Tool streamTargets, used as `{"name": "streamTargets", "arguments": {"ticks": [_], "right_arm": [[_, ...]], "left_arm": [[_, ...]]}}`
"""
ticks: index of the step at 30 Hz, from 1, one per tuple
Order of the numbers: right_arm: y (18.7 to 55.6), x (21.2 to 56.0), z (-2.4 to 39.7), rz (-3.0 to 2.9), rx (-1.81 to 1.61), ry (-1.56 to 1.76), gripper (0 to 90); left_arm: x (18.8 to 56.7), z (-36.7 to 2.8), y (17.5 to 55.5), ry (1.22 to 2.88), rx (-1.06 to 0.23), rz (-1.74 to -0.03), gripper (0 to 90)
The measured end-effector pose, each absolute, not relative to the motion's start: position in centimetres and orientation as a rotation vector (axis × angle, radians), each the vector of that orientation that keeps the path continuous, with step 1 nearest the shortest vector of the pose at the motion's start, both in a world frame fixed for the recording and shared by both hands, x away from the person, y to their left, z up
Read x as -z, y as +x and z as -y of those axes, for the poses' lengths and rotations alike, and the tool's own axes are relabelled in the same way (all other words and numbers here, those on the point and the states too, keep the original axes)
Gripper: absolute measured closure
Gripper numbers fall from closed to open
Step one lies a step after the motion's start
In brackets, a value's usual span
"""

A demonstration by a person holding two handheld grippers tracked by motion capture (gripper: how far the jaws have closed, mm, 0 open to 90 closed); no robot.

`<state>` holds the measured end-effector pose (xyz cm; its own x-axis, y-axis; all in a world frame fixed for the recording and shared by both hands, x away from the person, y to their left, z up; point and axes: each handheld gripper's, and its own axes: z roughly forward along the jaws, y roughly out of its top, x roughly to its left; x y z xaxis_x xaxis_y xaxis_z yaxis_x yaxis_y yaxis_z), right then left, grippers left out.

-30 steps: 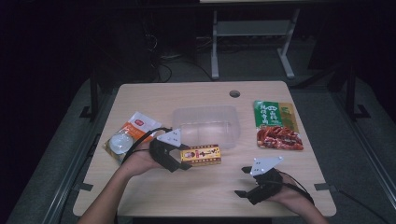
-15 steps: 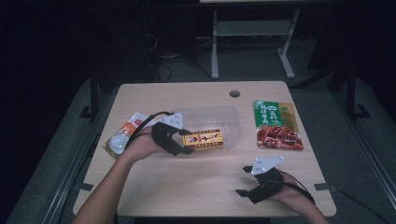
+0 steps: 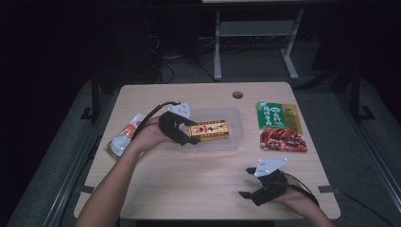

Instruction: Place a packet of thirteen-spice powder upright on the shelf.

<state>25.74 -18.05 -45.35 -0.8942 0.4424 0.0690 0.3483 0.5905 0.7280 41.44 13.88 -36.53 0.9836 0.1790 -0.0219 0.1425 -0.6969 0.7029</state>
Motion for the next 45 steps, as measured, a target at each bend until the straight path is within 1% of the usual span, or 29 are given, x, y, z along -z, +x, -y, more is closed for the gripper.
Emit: {"name": "streamTargets", "arguments": {"ticks": [9, 13, 20, 28, 38, 45], "right_arm": [[25.8, 45.5, 18.0, -2.699, -1.187, 0.662, 15.2], [25.8, 45.4, 18.0, -2.699, -1.183, 0.66, 15.3], [25.8, 45.5, 18.0, -2.699, -1.177, 0.654, 15.2], [25.8, 45.5, 18.0, -2.699, -1.172, 0.647, 15.3], [25.9, 45.6, 18.1, -2.7, -1.168, 0.641, 15.3], [25.8, 45.6, 18.0, -2.703, -1.162, 0.645, 15.3]], "left_arm": [[35.9, -12.7, 43.2, 2.368, -0.048, -0.215, 31.6], [35.6, -12.0, 43.8, 2.399, -0.067, -0.188, 31.6], [35.3, -10.4, 45.1, 2.417, -0.065, -0.189, 31.6], [36.3, -9.1, 46.3, 2.442, -0.05, -0.211, 31.6], [37.2, -8.5, 46.8, 2.454, -0.033, -0.231, 31.5], [36.9, -8.3, 46.9, 2.455, -0.041, -0.22, 31.4]]}}
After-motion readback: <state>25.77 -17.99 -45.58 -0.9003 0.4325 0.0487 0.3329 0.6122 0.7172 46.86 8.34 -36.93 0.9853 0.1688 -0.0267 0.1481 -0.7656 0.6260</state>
